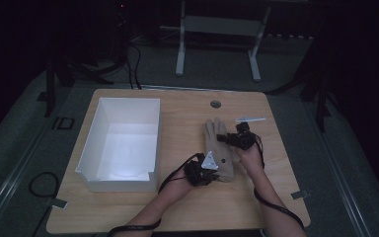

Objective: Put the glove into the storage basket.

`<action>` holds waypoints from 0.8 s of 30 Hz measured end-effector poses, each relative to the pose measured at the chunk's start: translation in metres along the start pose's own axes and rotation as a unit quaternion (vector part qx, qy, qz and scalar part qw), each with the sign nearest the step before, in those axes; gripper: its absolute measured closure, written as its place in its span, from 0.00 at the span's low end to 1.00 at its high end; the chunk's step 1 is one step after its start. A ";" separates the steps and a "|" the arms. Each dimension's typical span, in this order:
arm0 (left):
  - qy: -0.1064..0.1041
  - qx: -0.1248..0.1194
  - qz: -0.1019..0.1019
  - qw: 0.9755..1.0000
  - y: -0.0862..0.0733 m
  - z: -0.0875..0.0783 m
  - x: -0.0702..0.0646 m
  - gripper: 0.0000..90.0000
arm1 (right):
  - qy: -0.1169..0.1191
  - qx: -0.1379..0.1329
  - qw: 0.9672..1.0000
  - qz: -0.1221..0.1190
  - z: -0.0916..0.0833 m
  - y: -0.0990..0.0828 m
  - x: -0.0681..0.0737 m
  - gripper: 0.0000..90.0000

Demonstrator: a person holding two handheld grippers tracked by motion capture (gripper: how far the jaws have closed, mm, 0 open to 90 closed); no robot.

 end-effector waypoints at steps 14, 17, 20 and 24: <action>0.006 -0.001 0.011 1.000 0.043 -0.028 0.000 0.91 | 0.010 -0.041 0.999 -0.013 -0.030 0.044 0.017 0.79; 0.007 0.000 0.015 1.000 0.052 -0.034 0.001 0.91 | 0.014 -0.048 0.999 -0.011 -0.033 0.053 0.020 0.79; 0.010 0.004 0.021 1.000 0.060 -0.041 0.002 0.91 | 0.017 -0.054 0.998 -0.013 -0.037 0.061 0.023 0.79; 0.014 0.004 0.027 1.000 0.069 -0.051 0.001 0.91 | 0.026 -0.068 0.997 -0.013 -0.043 0.074 0.032 0.79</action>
Point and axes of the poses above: each handheld gripper's, and its own axes: z roughly forward along the jaws, y roughly out of its top, x roughly to its left, the point moved 9 cm from there along z, roughly forward along the jaws, and after that the axes turned 15 degrees about -x, right-handed, at the moved point
